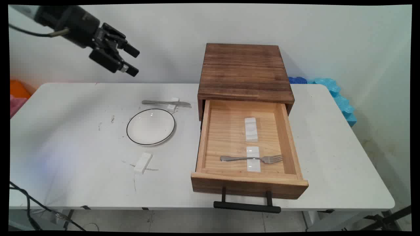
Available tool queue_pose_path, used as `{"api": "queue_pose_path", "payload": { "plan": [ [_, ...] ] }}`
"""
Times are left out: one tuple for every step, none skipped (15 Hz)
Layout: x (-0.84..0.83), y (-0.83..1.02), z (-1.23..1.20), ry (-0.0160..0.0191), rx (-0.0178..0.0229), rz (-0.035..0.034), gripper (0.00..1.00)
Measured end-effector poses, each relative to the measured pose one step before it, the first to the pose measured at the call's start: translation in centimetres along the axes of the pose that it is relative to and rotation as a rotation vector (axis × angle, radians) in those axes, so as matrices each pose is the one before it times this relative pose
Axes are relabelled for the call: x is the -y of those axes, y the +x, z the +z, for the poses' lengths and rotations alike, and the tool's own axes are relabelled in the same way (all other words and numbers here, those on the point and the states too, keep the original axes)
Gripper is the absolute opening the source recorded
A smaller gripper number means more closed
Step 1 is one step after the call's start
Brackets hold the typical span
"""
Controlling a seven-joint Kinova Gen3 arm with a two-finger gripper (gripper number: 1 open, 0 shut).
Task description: Pick up the knife from the left of the white plate
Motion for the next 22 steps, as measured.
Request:
{"api": "queue_pose_path", "payload": {
  "plan": [
    [1.019,0.286,0.370,0.01993,0.02914,0.00364,1.00],
    [0.880,0.176,0.380,0.01680,0.02728,0.00444,1.00],
    [0.606,0.070,0.310,0.01077,0.01895,0.00336,1.00],
    [0.858,0.064,0.459,0.01520,0.02747,0.00501,1.00],
    [0.869,0.044,0.561,0.01339,0.02767,0.00711,1.00],
    [1.127,0.022,0.822,0.01443,0.03414,0.01007,1.00],
    [0.828,-0.005,0.654,0.01092,0.02495,0.00847,1.00],
    [0.942,-0.008,0.826,0.01179,0.02666,0.01034,1.00],
    [0.877,0.007,0.853,0.01056,0.02365,0.00918,1.00],
    [0.695,0.029,0.742,0.00828,0.01803,0.00671,1.00],
    [0.434,0.014,0.531,0.00495,0.01132,0.00516,1.00],
    [0.621,0.038,0.802,0.00663,0.01603,0.00815,1.00],
    [0.367,0.013,0.532,0.00392,0.00987,0.00493,1.00],
    [0.514,0.052,0.810,0.00506,0.01460,0.00790,1.00],
    [0.513,0.012,0.954,0.00367,0.01734,0.00815,1.00],
    [0.434,0.017,0.934,0.00282,0.01587,0.00645,1.00],
    [0.324,0.058,0.786,0.00185,0.01220,0.00515,1.00],
    [0.335,0.107,0.925,0.00161,0.01318,0.00400,1.00],
    [0.258,0.114,0.774,0.00082,0.00987,0.00190,1.00],
    [0.242,0.148,0.862,0.00014,0.00991,0.00033,1.00],
    [0.110,0.093,0.498,-0.00058,0.00520,-0.00018,1.00],
    [0.149,0.139,0.710,-0.00107,0.00739,-0.00053,1.00]
  ]
}}
